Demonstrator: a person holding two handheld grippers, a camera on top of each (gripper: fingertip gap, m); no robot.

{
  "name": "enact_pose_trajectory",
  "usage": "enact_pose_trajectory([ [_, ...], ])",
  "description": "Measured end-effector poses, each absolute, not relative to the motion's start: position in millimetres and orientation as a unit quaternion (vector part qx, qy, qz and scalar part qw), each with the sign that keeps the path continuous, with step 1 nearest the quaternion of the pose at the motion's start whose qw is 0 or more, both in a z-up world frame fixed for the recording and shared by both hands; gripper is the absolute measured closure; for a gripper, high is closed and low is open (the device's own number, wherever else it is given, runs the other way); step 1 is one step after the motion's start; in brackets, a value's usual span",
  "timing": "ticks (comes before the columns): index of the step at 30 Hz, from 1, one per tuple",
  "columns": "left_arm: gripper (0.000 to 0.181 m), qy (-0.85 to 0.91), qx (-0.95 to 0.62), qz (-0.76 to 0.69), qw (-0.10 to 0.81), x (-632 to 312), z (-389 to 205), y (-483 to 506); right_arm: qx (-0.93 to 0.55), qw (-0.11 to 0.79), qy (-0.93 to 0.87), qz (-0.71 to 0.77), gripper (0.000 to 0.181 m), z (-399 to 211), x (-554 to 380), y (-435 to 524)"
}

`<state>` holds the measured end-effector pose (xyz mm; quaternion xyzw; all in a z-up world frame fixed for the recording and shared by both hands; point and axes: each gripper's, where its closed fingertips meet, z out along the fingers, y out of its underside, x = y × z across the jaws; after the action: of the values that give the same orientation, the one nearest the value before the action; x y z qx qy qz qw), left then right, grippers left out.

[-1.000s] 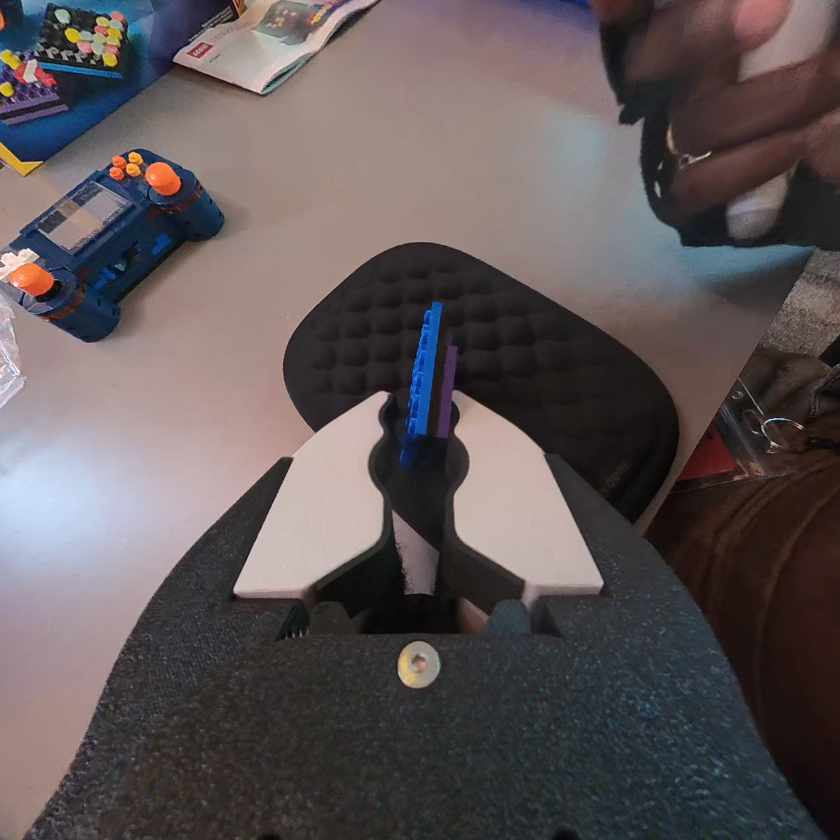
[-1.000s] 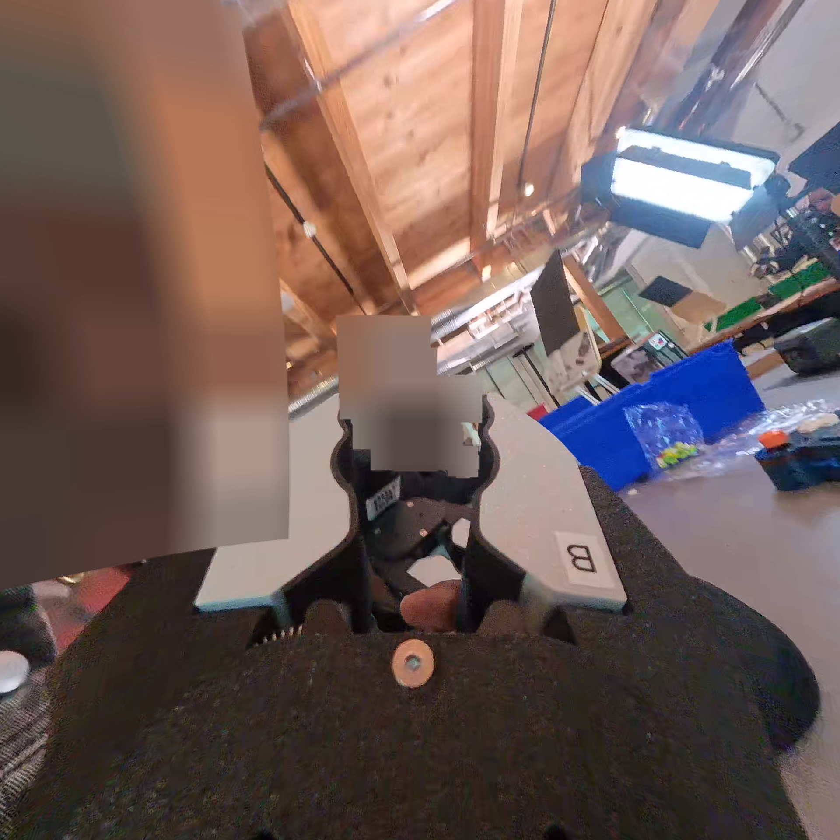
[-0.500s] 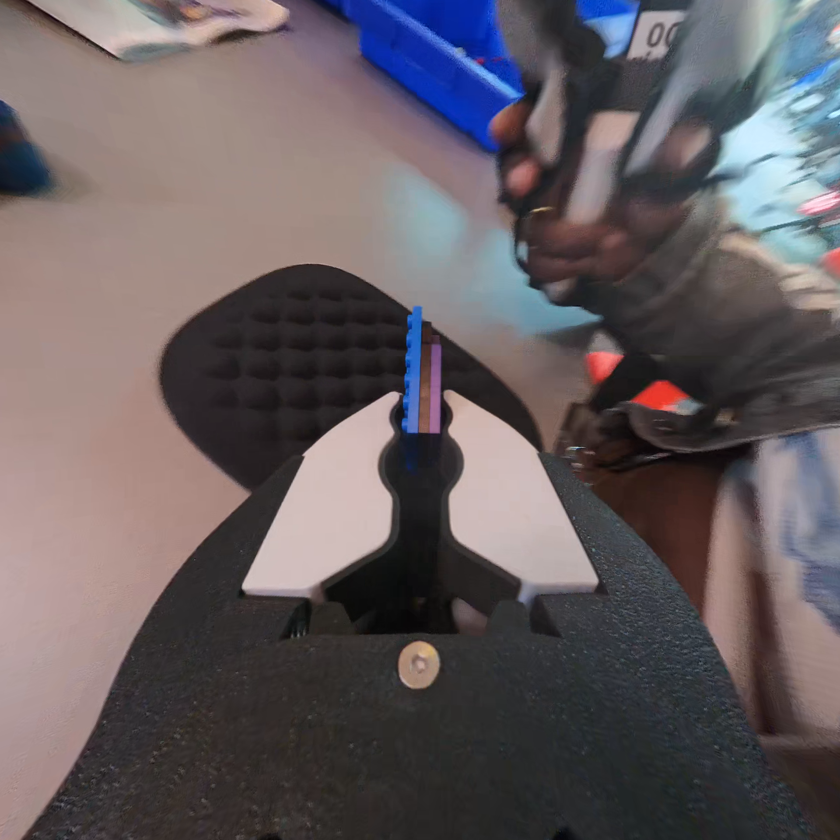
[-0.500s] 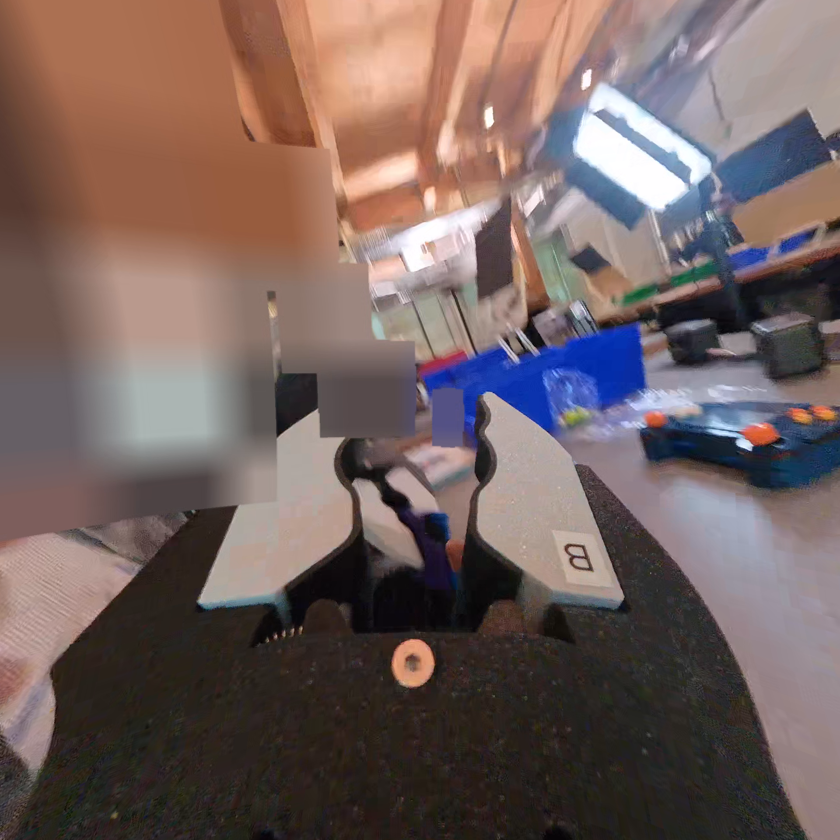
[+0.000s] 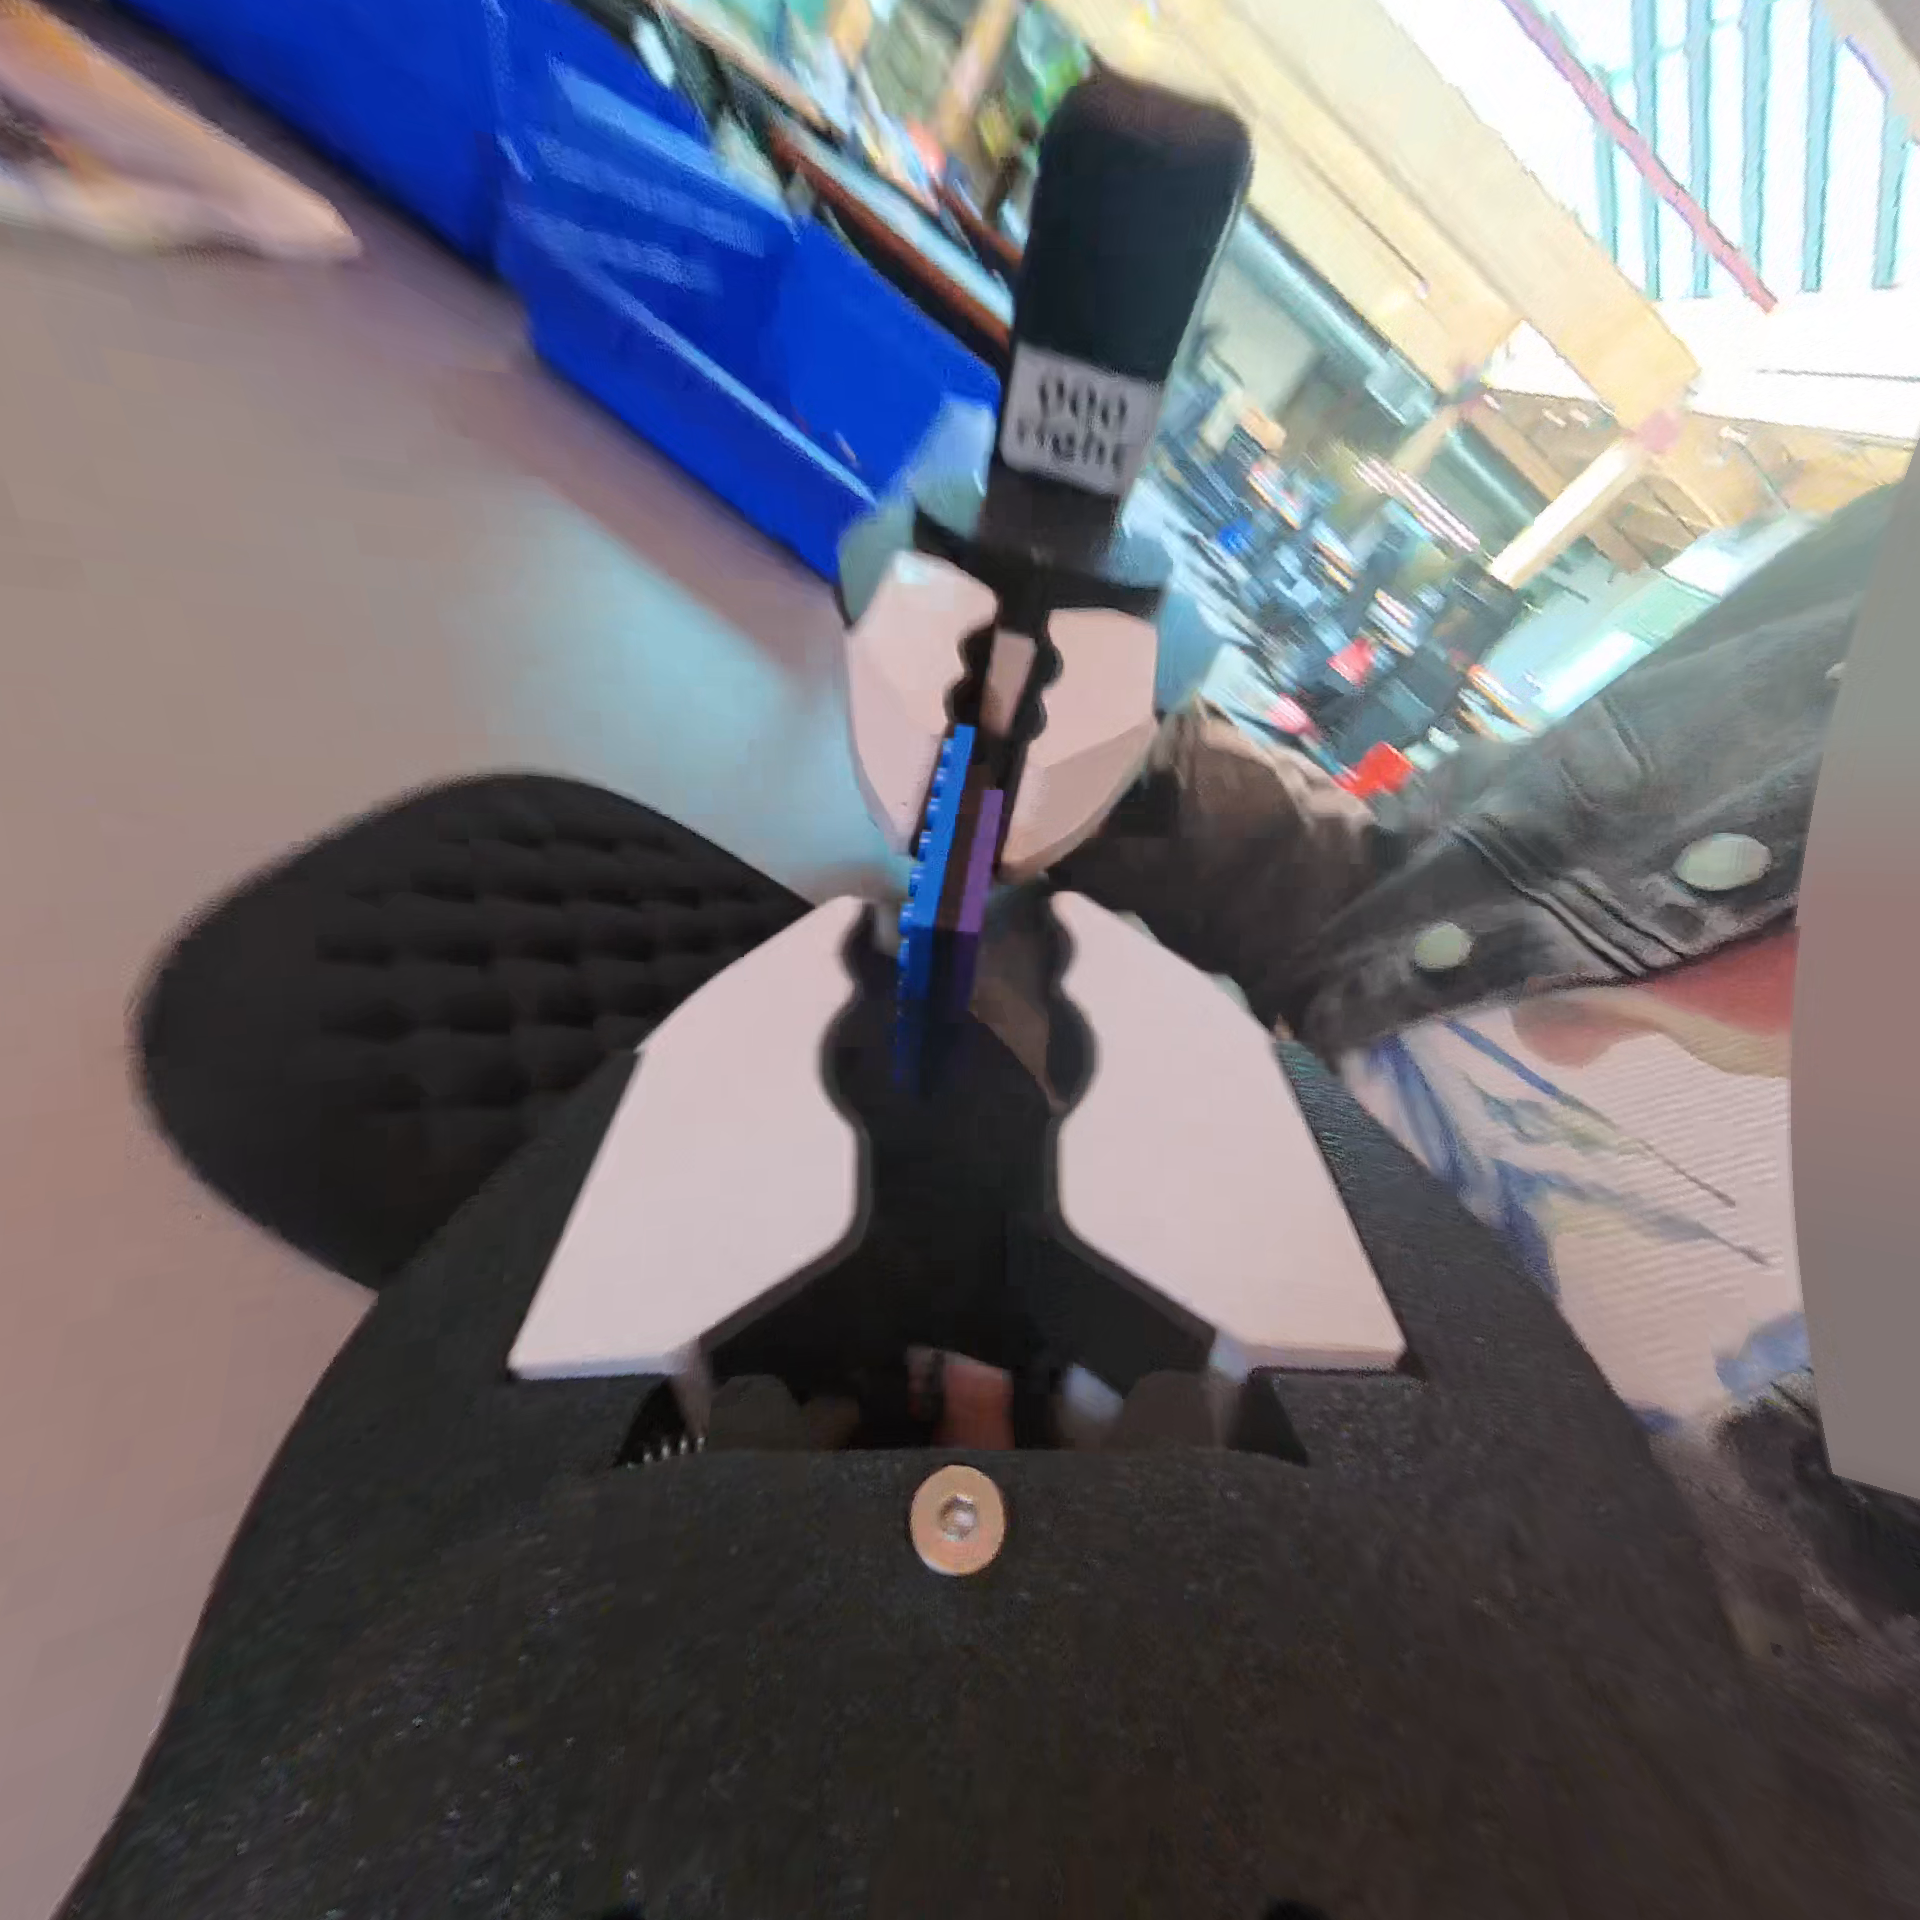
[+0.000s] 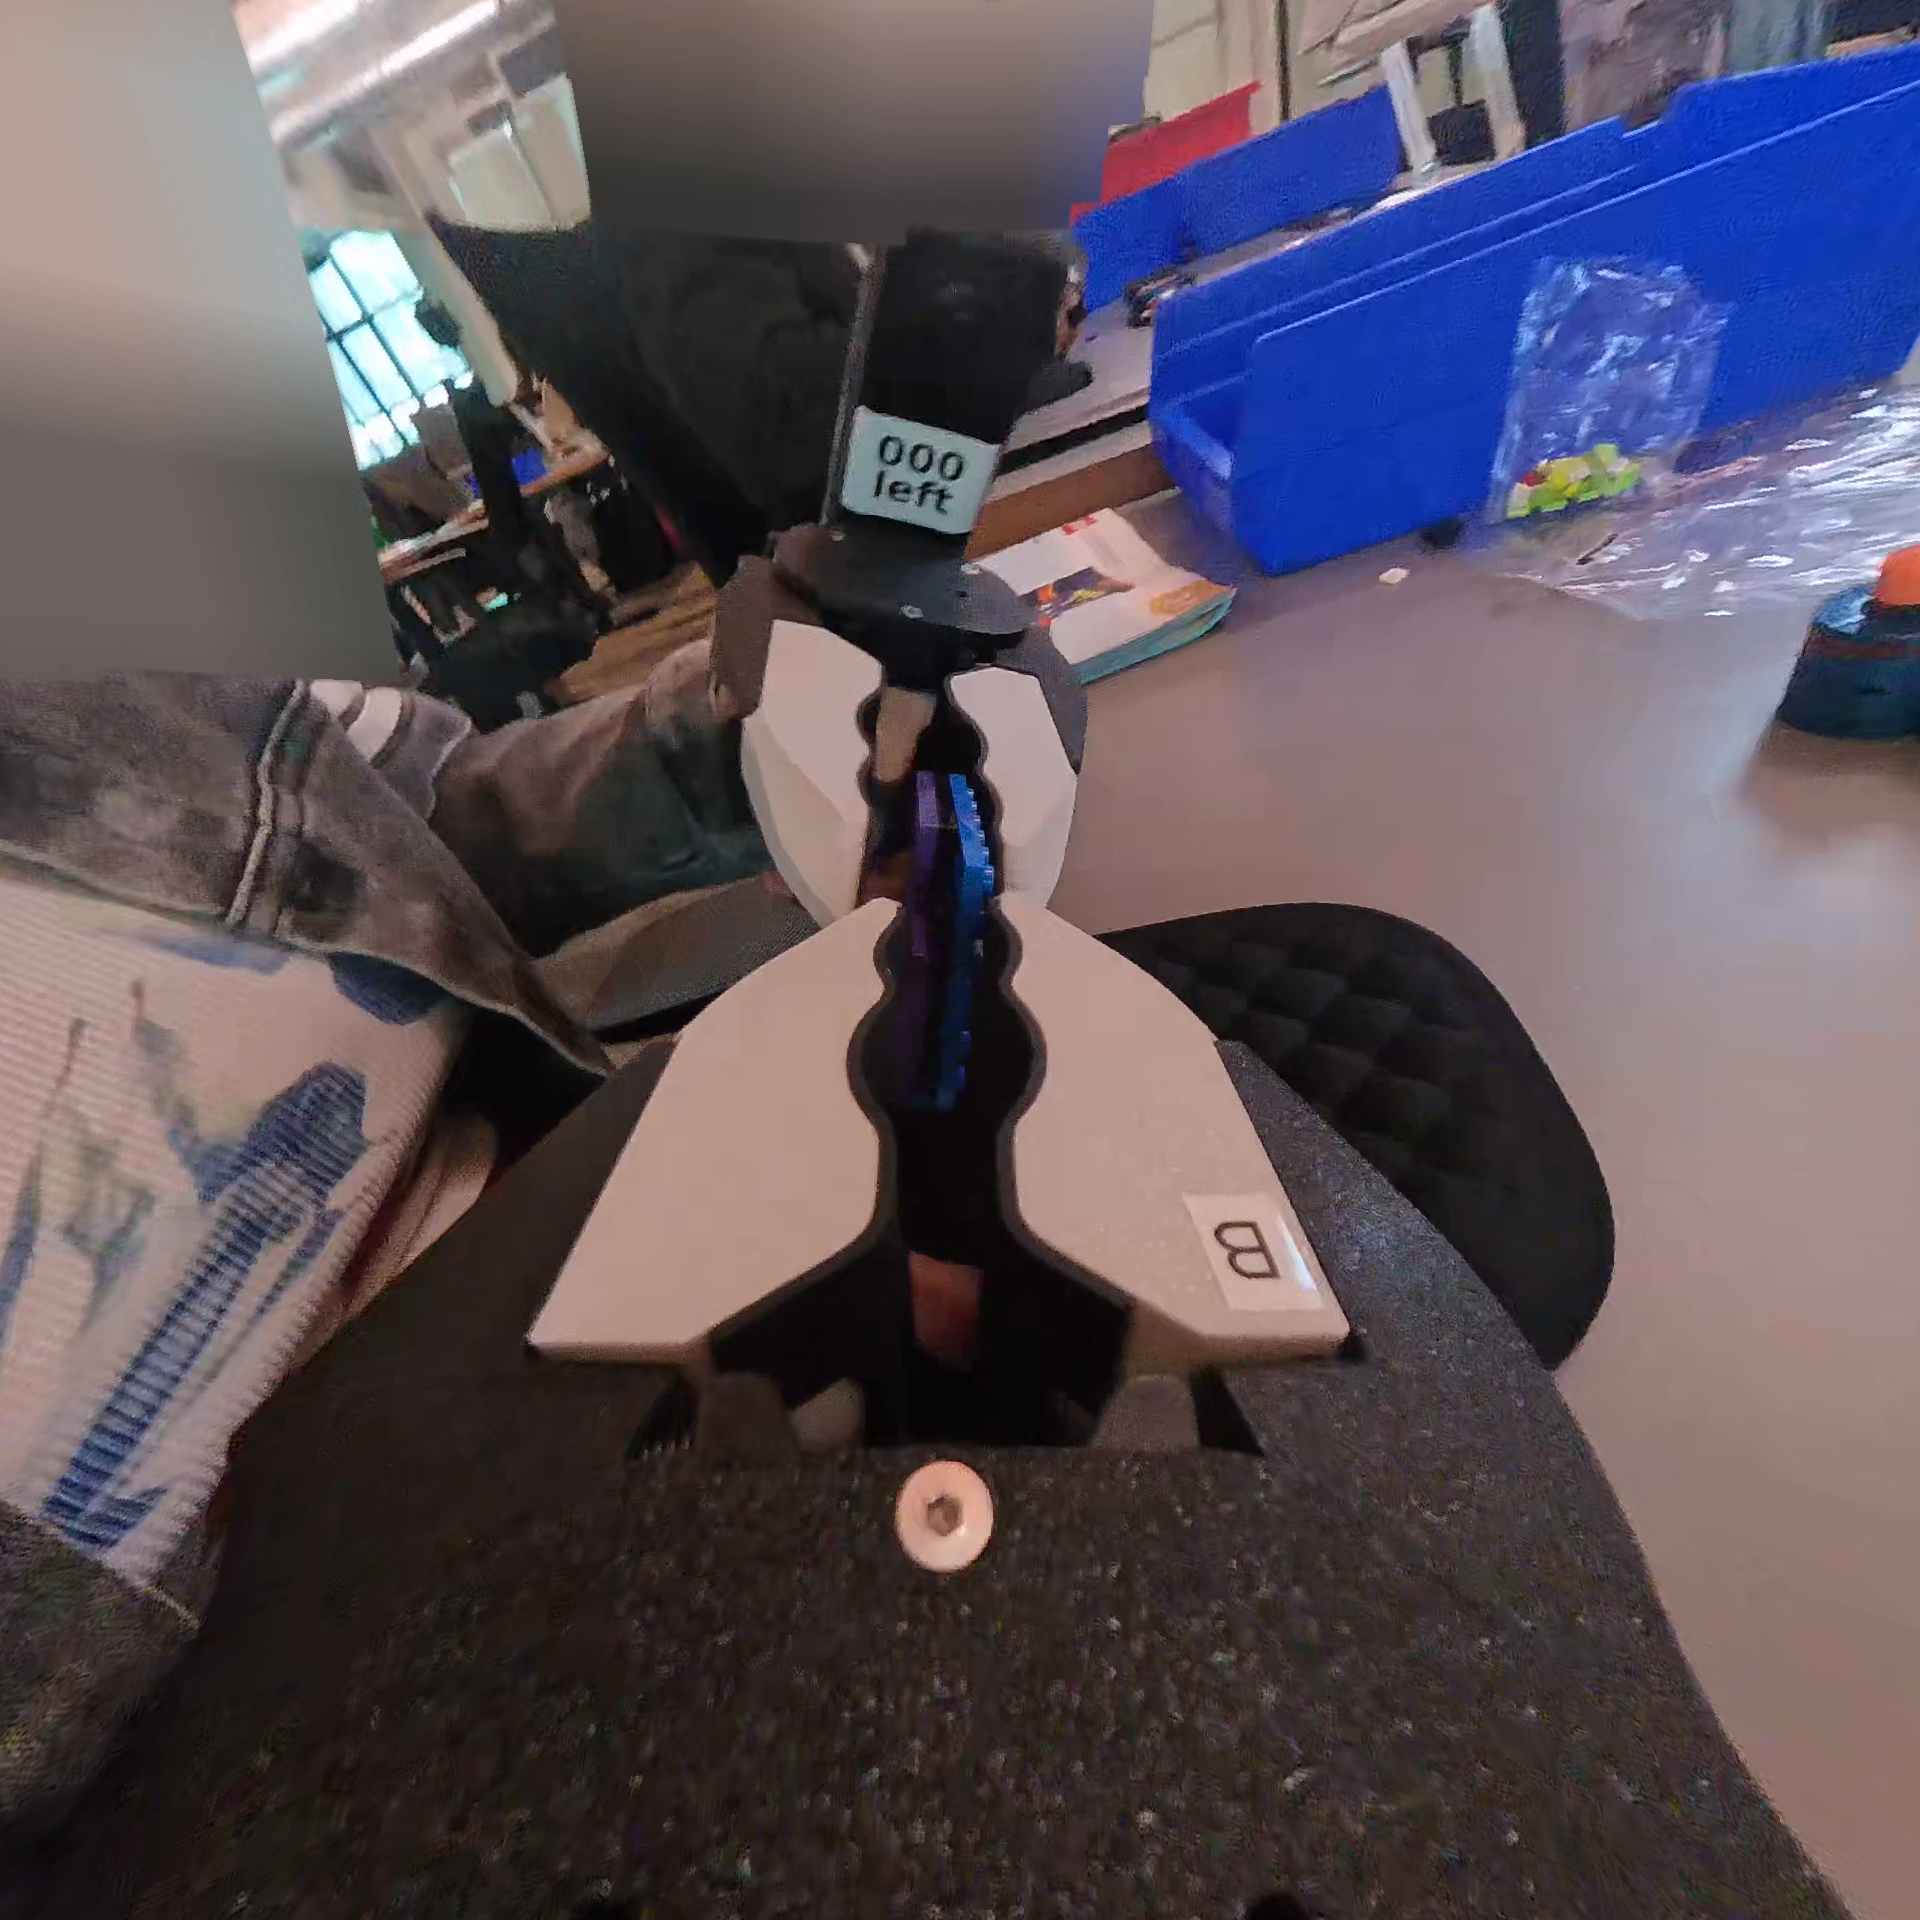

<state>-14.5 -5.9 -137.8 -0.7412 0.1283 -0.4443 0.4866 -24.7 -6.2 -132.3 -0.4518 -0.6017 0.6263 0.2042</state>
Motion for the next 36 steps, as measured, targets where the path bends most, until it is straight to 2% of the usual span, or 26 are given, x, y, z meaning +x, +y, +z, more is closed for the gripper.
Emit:
enact_pose_trajectory([
  [3, 0.107, 0.125, -0.725, -0.315, 0.6, -36, -120, 6, -0.478, 0.234, -0.574, 0.623, 0.169, -132, -26, 8],
  [6, 0.093, 0.219, -0.7, -0.101, 0.672, -40, -115, 9, -0.514, 0.271, -0.567, 0.585, 0.169, -141, -30, 18],
  [9, 0.104, 0.341, -0.696, 0.088, 0.626, -35, -136, 14, -0.537, 0.295, -0.565, 0.553, 0.169, -150, -35, 20],
  [11, 0.116, 0.401, -0.702, 0.138, 0.572, -30, -159, 17, -0.536, 0.31, -0.588, 0.521, 0.168, -158, -35, 18],
  [12, 0.129, 0.408, -0.705, 0.155, 0.559, -31, -166, 20, -0.535, 0.316, -0.602, 0.502, 0.168, -163, -35, 17],
  [15, 0.143, 0.408, -0.695, 0.163, 0.57, -31, -167, 23, -0.534, 0.322, -0.614, 0.483, 0.168, -165, -33, 18],
  [26, 0.151, 0.415, -0.682, 0.173, 0.576, -23, -167, 18, -0.483, 0.286, -0.694, 0.45, 0.173, -162, -26, 14],
  [32, 0.15, 0.455, -0.656, 0.225, 0.559, -21, -166, 14, -0.487, 0.265, -0.686, 0.471, 0.175, -160, -25, 12],
  [34, 0.16, 0.448, -0.659, 0.229, 0.559, -24, -163, 14, -0.485, 0.263, -0.693, 0.463, 0.175, -161, -24, 10],
  [36, 0.161, 0.453, -0.666, 0.223, 0.549, -23, -164, 15, -0.48, 0.272, -0.704, 0.447, 0.176, -162, -24, 11],
])
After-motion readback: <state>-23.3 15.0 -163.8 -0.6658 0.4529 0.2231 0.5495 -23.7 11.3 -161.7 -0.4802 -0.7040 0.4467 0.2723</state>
